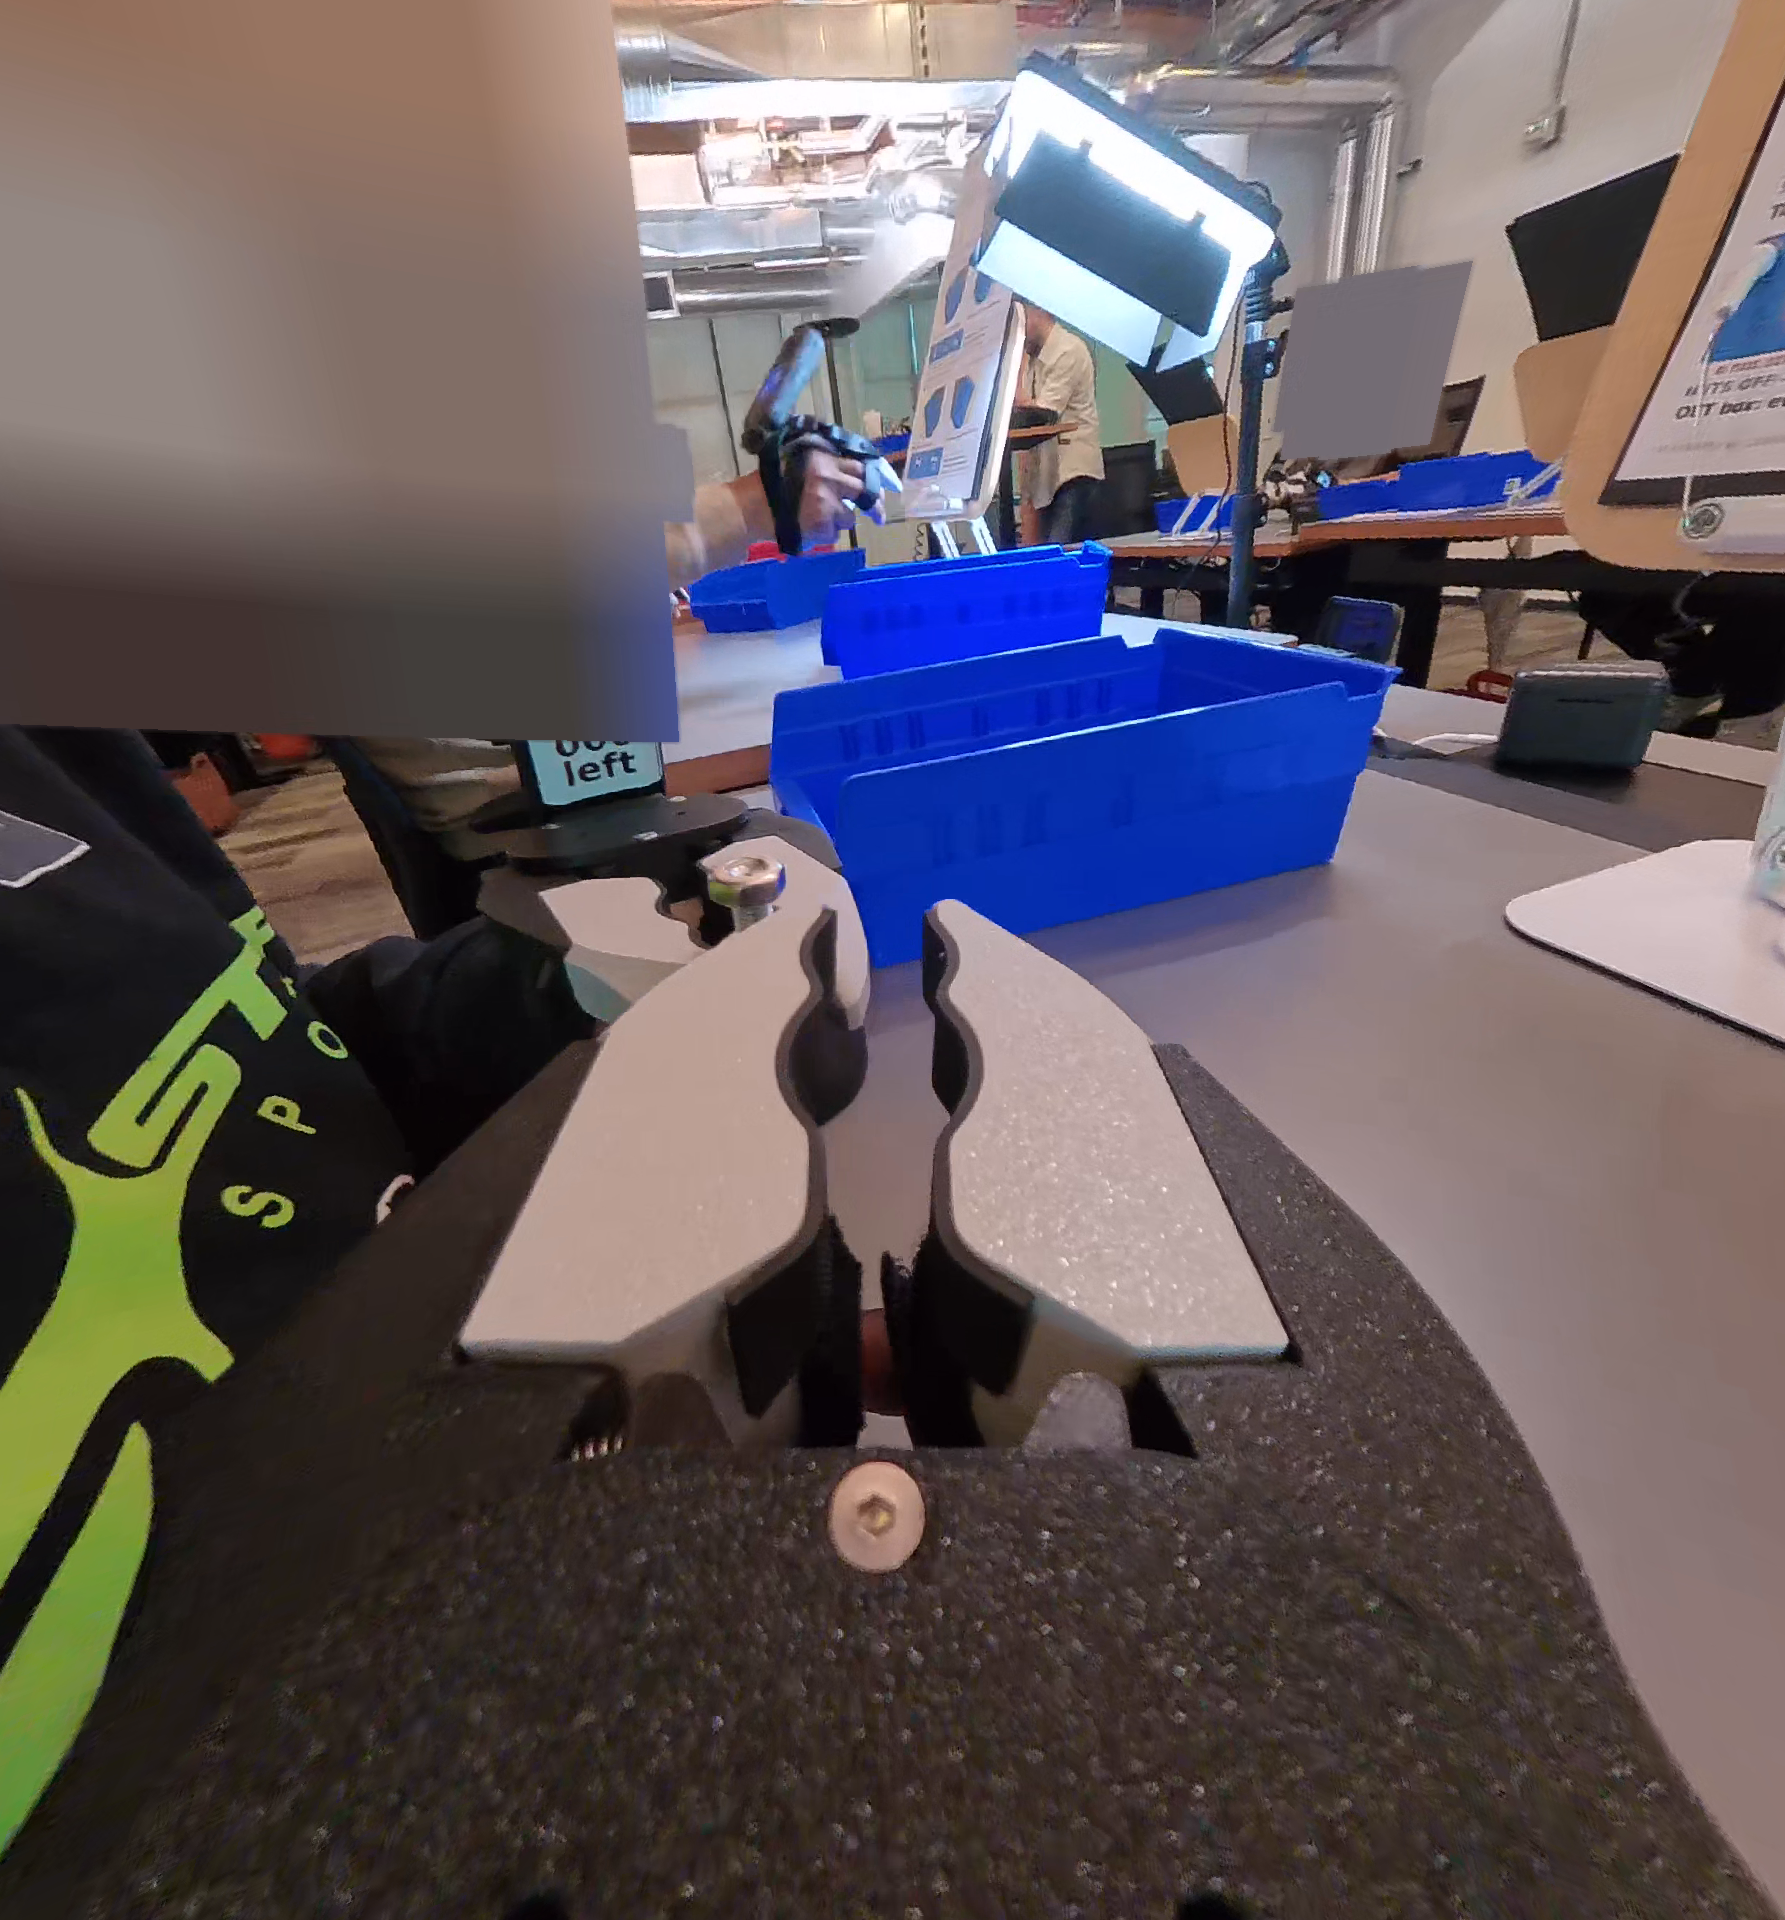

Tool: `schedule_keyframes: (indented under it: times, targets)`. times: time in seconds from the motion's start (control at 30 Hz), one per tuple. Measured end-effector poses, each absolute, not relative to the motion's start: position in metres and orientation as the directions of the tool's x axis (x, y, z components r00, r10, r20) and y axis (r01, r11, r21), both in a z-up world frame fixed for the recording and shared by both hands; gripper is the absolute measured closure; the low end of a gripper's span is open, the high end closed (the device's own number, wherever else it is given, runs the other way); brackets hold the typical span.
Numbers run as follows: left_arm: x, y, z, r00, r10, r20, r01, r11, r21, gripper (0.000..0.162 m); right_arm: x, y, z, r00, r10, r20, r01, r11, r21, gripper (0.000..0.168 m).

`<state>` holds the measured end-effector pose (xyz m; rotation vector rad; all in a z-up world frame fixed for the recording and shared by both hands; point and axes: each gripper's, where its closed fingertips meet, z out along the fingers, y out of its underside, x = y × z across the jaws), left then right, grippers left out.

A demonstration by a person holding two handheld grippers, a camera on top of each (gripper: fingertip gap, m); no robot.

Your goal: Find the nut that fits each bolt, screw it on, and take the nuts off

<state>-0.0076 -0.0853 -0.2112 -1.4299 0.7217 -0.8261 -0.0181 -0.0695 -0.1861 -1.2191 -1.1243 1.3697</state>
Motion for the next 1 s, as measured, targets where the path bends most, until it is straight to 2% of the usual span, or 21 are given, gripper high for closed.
schedule_keyframes:
  times: [0.2,0.33,0.6,0.67,0.77,1.0]
  targets:
    - [-0.007,-0.085,-0.212,0.548,-0.835,0.054,0.051,-0.031,-0.998,0.147,-0.032,-0.086,-0.183,-0.12,0.986,-0.113,-0.067,-0.121,-0.99,0.133]
    - [-0.008,-0.085,-0.212,0.551,-0.833,0.054,0.052,-0.03,-0.998,0.147,-0.043,-0.091,-0.186,-0.135,0.985,-0.11,-0.05,-0.118,-0.992,0.128]
    - [-0.008,-0.085,-0.211,0.547,-0.835,0.058,0.058,-0.031,-0.998,0.147,-0.031,-0.083,-0.186,-0.112,0.988,-0.109,-0.067,-0.117,-0.991,0.132]
    - [-0.008,-0.087,-0.21,0.537,-0.842,0.058,0.062,-0.029,-0.998,0.147,-0.024,-0.072,-0.186,-0.057,0.993,-0.106,-0.077,-0.11,-0.991,0.149]
    - [-0.007,-0.086,-0.212,0.544,-0.837,0.056,0.054,-0.031,-0.998,0.147,-0.018,-0.07,-0.185,-0.054,0.992,-0.112,-0.088,-0.117,-0.989,0.153]
    - [-0.008,-0.085,-0.212,0.545,-0.836,0.056,0.053,-0.032,-0.998,0.147,-0.035,-0.089,-0.185,-0.141,0.985,-0.102,-0.061,-0.111,-0.992,0.13]
